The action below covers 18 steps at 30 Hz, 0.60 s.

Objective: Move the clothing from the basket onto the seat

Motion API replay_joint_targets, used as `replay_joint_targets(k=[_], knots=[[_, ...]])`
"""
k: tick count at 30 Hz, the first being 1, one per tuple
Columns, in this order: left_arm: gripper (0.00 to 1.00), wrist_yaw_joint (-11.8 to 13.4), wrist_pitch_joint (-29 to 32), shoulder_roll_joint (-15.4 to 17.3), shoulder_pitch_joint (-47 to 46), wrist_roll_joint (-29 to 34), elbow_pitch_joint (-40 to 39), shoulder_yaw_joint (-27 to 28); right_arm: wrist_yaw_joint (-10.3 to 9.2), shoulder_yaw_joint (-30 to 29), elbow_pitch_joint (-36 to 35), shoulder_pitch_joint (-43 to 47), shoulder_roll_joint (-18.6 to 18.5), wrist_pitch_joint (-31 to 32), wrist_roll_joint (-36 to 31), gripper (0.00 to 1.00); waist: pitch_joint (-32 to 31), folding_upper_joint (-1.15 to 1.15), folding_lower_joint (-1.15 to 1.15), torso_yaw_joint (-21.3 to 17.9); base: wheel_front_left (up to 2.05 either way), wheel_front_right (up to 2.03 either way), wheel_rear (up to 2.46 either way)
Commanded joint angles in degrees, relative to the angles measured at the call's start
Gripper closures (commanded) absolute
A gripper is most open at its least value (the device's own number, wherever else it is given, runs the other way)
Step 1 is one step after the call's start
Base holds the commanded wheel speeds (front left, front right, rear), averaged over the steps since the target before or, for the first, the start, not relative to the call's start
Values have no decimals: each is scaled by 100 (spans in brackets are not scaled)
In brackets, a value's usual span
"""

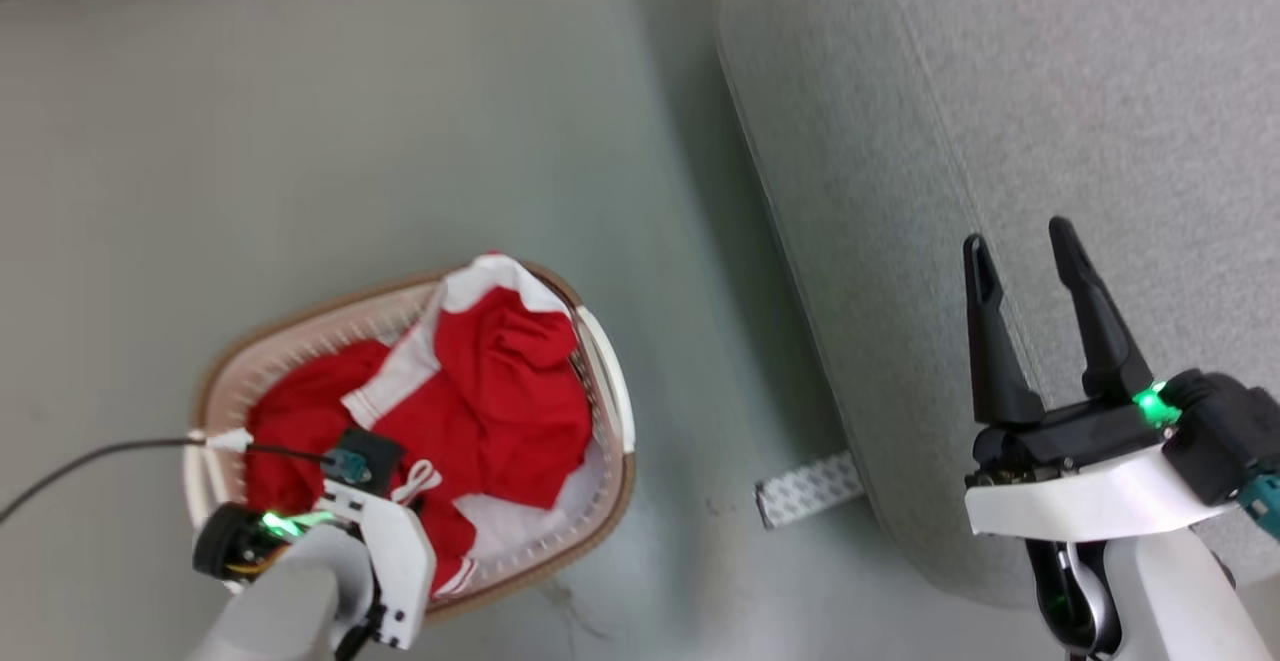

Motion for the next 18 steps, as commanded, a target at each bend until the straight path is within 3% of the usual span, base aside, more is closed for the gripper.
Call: replay_joint_targets(k=[1, 9, 18], knots=[[100, 10, -80, -38, 104, -105, 7, 21, -12, -17, 56, 97, -21, -1, -91, 0, -456, 0, 0, 250, 0, 0, 0], [100, 10, -589, -372, 386, -473, -168, -37, -12, -167, 265, 376, -22, -1, -262, 0, -1402, 0, 0, 723, 0, 0, 0], [100, 10, -972, -500, 693, -877, -681, -135, -12, -193, 438, 743, -23, -1, -309, 0, -2292, 0, 0, 1313, 0, 0, 0]])
